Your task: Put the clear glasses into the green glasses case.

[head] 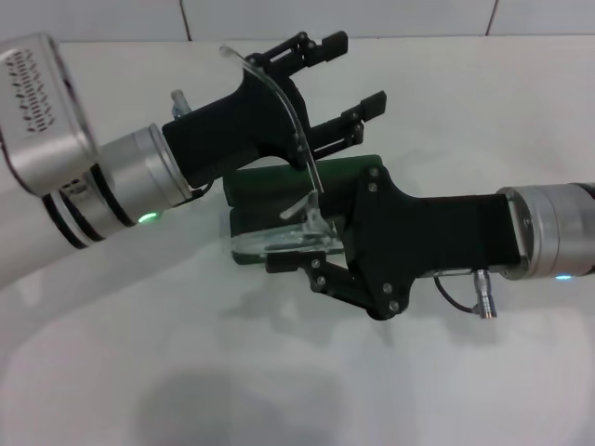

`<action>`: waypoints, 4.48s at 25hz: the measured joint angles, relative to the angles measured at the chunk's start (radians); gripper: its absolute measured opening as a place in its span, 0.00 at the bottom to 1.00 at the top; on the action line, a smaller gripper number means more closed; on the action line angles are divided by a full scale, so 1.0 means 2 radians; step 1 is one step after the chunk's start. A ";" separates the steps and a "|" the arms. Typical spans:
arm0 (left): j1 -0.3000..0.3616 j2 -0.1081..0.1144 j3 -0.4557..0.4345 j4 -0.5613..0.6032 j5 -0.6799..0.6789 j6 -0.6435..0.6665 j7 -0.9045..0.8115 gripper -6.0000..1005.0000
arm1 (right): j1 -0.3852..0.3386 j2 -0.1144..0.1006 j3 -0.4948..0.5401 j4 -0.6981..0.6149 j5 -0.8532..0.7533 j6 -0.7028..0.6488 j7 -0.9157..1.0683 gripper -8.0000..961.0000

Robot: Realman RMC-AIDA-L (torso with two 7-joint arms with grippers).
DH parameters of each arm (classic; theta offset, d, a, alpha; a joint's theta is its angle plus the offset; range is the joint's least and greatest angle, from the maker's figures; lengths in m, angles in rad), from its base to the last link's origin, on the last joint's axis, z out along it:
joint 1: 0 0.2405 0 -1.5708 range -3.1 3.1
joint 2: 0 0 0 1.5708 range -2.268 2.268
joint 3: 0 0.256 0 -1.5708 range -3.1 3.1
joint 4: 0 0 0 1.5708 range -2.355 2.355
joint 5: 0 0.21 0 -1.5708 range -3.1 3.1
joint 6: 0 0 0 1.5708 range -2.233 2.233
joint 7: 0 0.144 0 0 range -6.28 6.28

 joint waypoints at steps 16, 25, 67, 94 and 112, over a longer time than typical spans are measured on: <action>0.010 -0.001 0.000 -0.021 -0.031 0.052 0.047 0.72 | -0.005 -0.002 0.002 0.023 0.007 0.019 0.047 0.13; 0.014 -0.001 0.000 -0.022 -0.032 0.056 0.063 0.72 | -0.007 -0.003 0.002 0.024 0.007 0.034 0.065 0.13; 0.003 -0.001 -0.001 -0.040 -0.046 0.057 0.162 0.72 | 0.042 -0.045 0.016 0.023 -0.046 0.026 0.361 0.13; 0.086 0.021 -0.005 -0.015 -0.279 -0.026 0.040 0.72 | 0.012 -0.016 0.164 -0.236 -0.402 0.137 0.446 0.13; 0.111 0.027 -0.009 -0.016 -0.277 -0.073 -0.035 0.72 | 0.037 -0.001 -0.053 -0.324 -0.572 0.346 0.618 0.13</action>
